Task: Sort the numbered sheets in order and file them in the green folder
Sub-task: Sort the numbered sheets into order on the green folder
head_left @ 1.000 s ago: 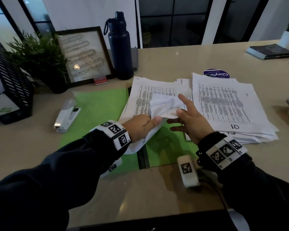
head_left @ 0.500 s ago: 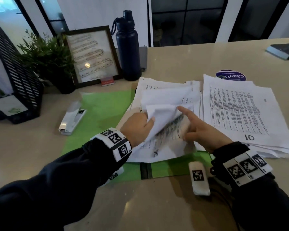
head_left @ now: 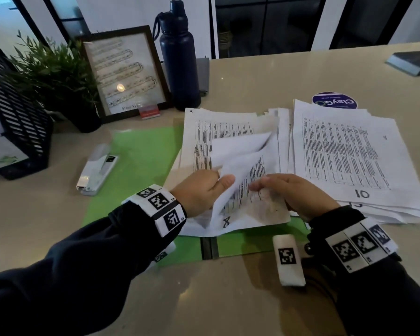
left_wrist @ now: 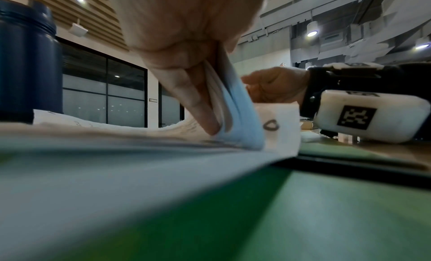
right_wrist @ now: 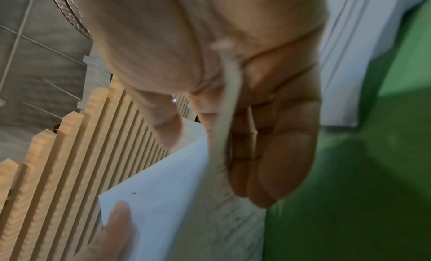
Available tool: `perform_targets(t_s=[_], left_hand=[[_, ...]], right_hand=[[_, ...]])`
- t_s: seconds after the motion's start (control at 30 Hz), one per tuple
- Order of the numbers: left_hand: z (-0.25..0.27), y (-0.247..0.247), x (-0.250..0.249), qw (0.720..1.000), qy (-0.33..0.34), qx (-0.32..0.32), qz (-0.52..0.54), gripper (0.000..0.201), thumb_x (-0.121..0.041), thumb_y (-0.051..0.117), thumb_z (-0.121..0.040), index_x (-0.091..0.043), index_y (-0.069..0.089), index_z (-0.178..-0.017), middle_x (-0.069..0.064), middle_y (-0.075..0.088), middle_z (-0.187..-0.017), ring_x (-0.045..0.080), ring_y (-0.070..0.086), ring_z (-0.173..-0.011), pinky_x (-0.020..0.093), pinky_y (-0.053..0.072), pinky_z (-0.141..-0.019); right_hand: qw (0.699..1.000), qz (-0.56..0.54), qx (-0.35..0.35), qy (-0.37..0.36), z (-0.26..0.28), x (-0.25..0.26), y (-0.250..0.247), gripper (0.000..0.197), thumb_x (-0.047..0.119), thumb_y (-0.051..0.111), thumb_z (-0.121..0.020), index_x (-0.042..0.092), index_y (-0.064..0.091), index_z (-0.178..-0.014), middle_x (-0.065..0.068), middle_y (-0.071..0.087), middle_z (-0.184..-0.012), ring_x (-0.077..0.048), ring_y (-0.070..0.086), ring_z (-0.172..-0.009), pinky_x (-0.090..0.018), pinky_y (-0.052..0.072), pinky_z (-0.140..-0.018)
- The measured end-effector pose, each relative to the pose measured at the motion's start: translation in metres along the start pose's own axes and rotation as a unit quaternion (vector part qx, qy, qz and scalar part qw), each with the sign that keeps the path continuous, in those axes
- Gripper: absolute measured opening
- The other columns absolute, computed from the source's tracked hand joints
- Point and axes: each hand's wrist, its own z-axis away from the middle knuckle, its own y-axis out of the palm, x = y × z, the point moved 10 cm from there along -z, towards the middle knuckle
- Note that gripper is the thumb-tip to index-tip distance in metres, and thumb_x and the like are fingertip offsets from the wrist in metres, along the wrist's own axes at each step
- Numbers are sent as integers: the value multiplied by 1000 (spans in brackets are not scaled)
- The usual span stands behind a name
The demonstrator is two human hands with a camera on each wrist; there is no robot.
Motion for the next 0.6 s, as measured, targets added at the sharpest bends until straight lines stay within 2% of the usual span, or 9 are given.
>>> perform_targets(t_s=[0.07, 0.13, 0.2, 0.27, 0.37, 0.43, 0.5, 0.57, 0.6], left_hand=[[0, 5, 2, 999, -6, 21, 28, 45, -34, 30, -99, -14, 35, -59, 4, 38, -56, 16, 44, -53, 24, 34, -55], [0, 3, 4, 998, -11, 14, 62, 47, -36, 27, -98, -12, 39, -60, 7, 45, -58, 17, 50, -55, 13, 38, -53], [1, 2, 6, 996, -20, 7, 81, 49, -40, 23, -98, -8, 43, -66, 15, 51, -66, 26, 57, -64, 19, 44, -62], [3, 2, 5, 996, -20, 14, 84, 51, -41, 20, -98, -8, 46, -68, 14, 53, -67, 25, 60, -68, 21, 44, -63], [2, 10, 2, 995, -2, 50, 92, 64, -48, 15, -93, -6, 56, -67, 10, 60, -64, 5, 57, -53, 7, 42, -55], [-2, 17, -1, 993, 32, 70, 92, 78, -62, 12, -88, -5, 63, -72, 16, 67, -71, 8, 60, -56, 16, 46, -60], [-3, 24, -5, 991, 90, 89, 34, 78, -78, 16, -79, -19, 66, -85, 13, 70, -81, 16, 64, -69, 29, 50, -68], [-2, 32, -7, 985, 128, 108, -27, 70, -79, 30, -73, -30, 61, -112, 6, 70, -98, 19, 65, -87, 36, 50, -79], [-2, 32, -7, 984, 133, 109, -35, 68, -75, 35, -72, -31, 58, -119, 3, 70, -102, 19, 64, -91, 37, 49, -82]], right_hand=[[998, -59, 0, 15, -1, 3, 5, 43, 47, 45, -92, 16, 75, -87, -3, 74, -90, -20, 69, -84, -30, 52, -73], [995, -89, 13, 29, -5, 3, 12, 60, 62, 43, -79, 11, 74, -85, -10, 74, -91, -25, 69, -84, -32, 54, -74], [990, -130, 34, 46, -8, 0, 19, 68, 69, 43, -67, 10, 72, -80, -16, 72, -95, -29, 67, -84, -35, 52, -76], [984, -159, 49, 59, -9, -5, 23, 67, 73, 49, -67, 11, 72, -77, -20, 71, -95, -30, 65, -81, -35, 51, -72], [980, -178, 59, 66, -10, -14, 23, 65, 71, 51, -68, 9, 69, -78, -19, 70, -92, -27, 65, -76, -30, 51, -63], [976, -197, 62, 71, -10, -18, 23, 61, 64, 51, -67, 7, 67, -80, -16, 70, -86, -25, 65, -71, -29, 50, -61], [976, -203, 61, 53, -11, -17, 22, 47, 52, 61, -72, 6, 67, -78, -12, 71, -79, -23, 65, -70, -30, 50, -66], [977, -204, 53, 28, -13, -15, 20, 29, 36, 63, -79, 9, 71, -71, -9, 71, -75, -22, 65, -71, -31, 50, -69], [977, -207, 53, 23, -12, -14, 20, 29, 33, 61, -81, 11, 72, -66, -8, 71, -72, -21, 65, -69, -30, 50, -67]])
